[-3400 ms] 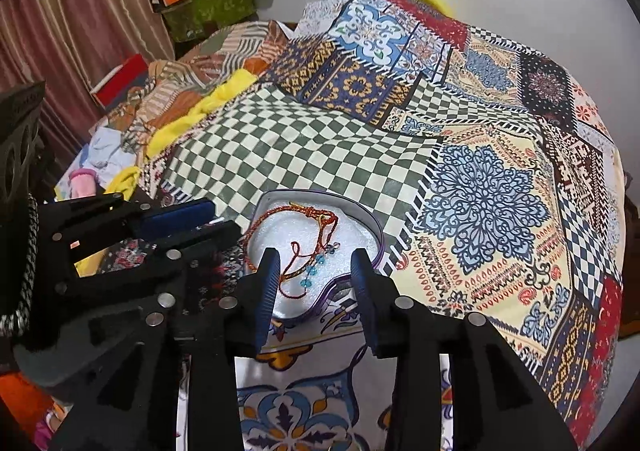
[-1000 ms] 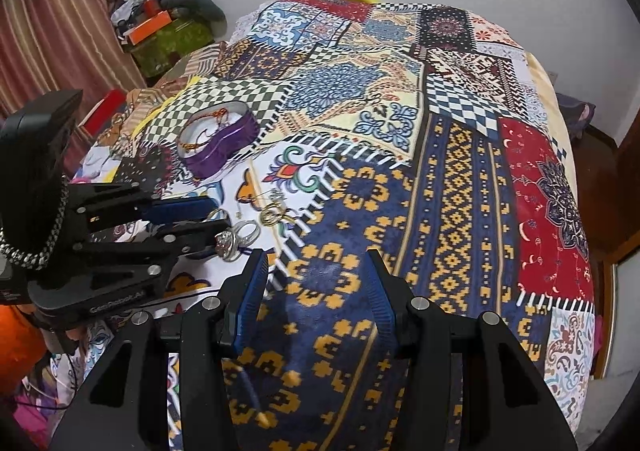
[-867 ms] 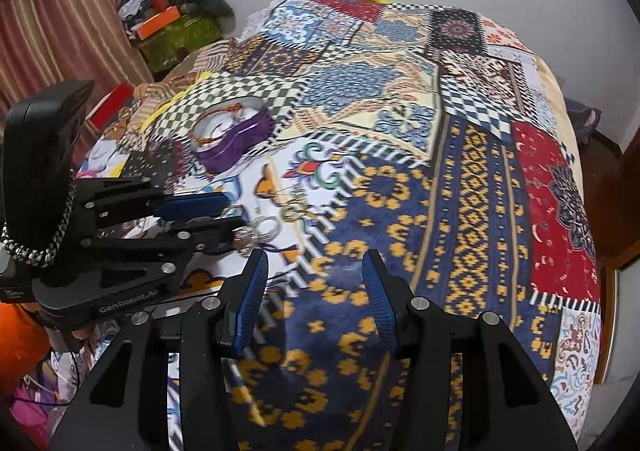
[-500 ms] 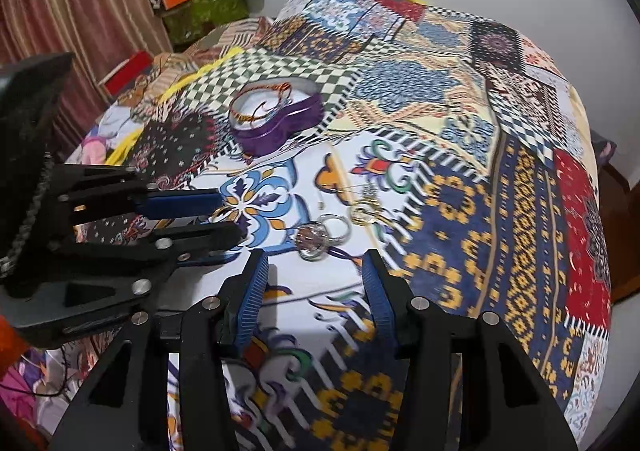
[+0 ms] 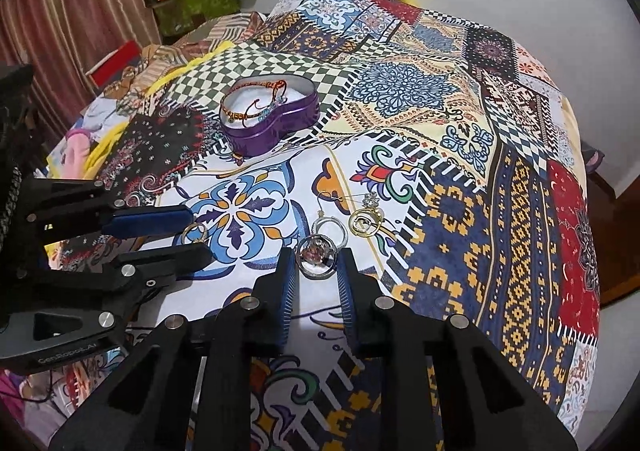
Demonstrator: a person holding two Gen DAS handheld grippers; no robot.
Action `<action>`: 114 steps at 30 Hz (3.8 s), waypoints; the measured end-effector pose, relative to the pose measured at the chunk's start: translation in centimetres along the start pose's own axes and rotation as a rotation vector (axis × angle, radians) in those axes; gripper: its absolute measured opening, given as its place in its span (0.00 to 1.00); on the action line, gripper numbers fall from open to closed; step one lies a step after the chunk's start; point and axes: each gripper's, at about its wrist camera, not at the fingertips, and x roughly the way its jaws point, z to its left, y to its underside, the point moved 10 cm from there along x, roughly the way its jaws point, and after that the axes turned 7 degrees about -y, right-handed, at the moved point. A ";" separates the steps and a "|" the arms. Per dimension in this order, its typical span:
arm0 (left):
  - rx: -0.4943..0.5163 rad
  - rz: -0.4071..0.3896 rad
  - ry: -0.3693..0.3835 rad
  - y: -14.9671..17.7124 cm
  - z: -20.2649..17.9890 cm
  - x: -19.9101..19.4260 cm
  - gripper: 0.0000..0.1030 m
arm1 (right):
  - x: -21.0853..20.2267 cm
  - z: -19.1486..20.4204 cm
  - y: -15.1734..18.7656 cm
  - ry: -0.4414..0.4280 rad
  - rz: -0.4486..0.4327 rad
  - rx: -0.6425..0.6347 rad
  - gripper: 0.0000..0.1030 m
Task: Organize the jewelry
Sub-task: 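Grasp a gold ring with the left tool while the right tool grasps a silver ring, then lower both rings into the purple tin and open both tools, then lift both open tools away from the tin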
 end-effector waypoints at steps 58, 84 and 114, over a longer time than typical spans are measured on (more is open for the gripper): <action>-0.148 -0.065 -0.134 -8.7 12.9 5.0 0.24 | 6.6 1.3 -13.0 -0.122 -0.014 0.020 0.19; -0.124 -0.064 -0.157 -8.5 13.5 4.2 0.36 | 9.2 1.7 -12.6 -0.123 0.042 0.001 0.19; -0.121 -0.131 -0.223 -9.0 12.6 -2.4 0.36 | 1.3 1.0 -12.2 -0.024 -0.065 -0.027 0.21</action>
